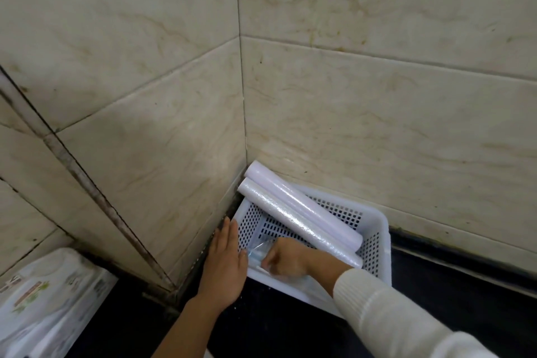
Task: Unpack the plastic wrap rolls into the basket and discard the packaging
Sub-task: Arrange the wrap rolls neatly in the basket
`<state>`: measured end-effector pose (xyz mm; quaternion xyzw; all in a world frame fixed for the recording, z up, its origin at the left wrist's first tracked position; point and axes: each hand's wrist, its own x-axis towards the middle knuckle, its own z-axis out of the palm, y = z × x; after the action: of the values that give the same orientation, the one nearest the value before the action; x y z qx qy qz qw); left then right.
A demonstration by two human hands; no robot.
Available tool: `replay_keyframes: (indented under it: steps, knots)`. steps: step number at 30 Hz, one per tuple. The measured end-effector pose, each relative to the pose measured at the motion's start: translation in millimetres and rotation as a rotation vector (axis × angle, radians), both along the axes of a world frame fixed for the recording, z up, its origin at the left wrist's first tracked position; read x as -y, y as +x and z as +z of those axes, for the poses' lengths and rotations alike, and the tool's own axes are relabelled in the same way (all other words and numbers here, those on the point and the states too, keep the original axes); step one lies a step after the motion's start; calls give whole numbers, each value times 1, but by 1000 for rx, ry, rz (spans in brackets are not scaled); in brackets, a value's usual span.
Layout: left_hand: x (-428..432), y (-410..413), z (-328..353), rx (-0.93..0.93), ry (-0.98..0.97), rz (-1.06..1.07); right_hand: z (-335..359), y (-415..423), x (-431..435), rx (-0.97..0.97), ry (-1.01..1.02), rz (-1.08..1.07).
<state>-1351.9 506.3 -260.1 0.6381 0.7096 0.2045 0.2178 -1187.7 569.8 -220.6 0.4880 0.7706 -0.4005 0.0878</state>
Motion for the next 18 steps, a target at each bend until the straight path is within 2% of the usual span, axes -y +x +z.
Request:
replay_keyframes:
  steps: [2, 9, 13, 18]
  knots:
    - [2, 1, 3, -11, -14, 11, 9, 1, 1, -8, 82, 37]
    - [37, 26, 33, 33, 113, 178, 56, 28, 20, -198, 248, -151]
    - [81, 47, 44, 102, 152, 261, 67, 58, 61, -332, 245, -308]
    - [158, 79, 31, 118, 89, 317, 63, 106, 132, -486, 259, -530]
